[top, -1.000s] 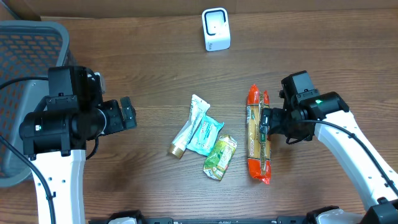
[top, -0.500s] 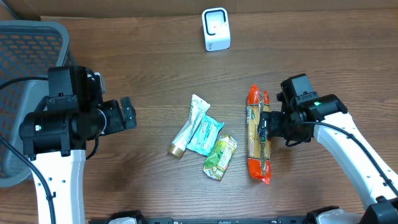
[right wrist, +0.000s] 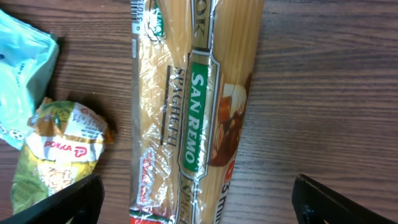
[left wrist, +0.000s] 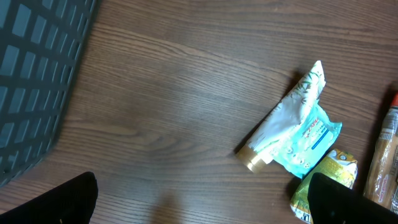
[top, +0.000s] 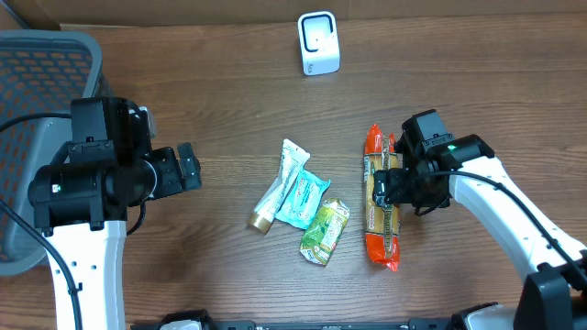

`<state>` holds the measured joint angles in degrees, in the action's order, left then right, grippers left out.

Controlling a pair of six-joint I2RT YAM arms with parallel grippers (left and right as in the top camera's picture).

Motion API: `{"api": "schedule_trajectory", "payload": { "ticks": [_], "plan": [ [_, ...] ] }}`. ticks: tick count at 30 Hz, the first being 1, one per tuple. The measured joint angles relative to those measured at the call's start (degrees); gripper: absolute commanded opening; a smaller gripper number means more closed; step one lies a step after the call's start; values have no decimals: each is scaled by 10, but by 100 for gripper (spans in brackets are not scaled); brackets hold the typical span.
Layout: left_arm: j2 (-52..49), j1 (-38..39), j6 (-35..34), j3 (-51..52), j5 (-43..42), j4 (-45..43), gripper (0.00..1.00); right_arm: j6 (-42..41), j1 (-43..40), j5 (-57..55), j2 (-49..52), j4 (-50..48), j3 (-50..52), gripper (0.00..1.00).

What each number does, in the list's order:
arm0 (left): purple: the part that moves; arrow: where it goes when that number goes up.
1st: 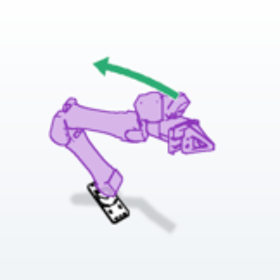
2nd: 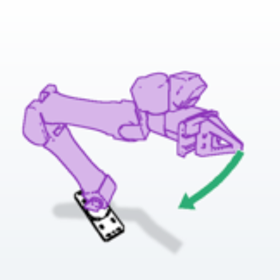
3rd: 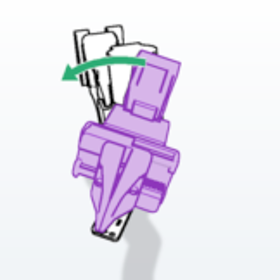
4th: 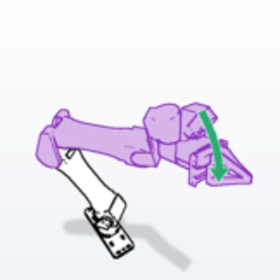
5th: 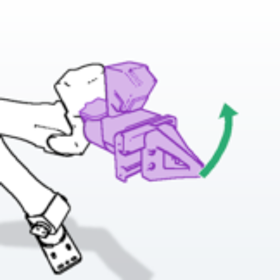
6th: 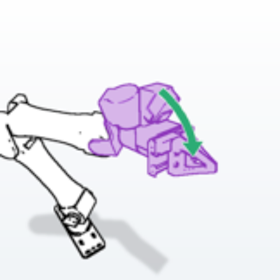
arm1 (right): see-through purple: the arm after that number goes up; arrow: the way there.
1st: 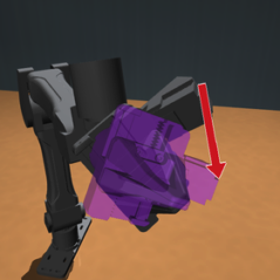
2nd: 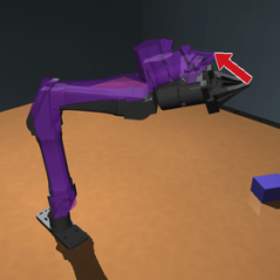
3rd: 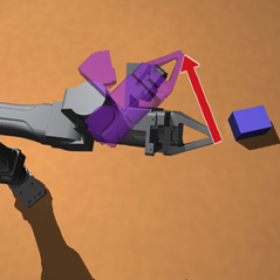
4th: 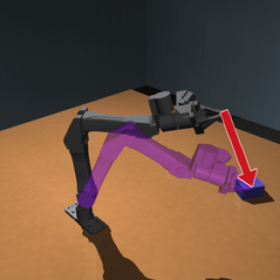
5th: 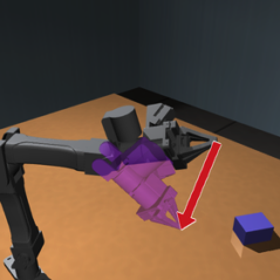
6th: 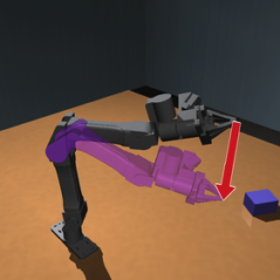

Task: Scan the item barcode
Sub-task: 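Regrasp the spaghetti pack at its middle with the right gripper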

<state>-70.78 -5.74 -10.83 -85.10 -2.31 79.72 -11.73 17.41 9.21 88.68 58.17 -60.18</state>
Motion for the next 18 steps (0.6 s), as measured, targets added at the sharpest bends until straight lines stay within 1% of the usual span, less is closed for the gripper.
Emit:
{"api": "schedule_trajectory", "payload": {
  "ticks": [18],
  "plan": [
    [0,0,0,0,0,0,100,28,0,0,10,-20,0,96]
  ]
}}
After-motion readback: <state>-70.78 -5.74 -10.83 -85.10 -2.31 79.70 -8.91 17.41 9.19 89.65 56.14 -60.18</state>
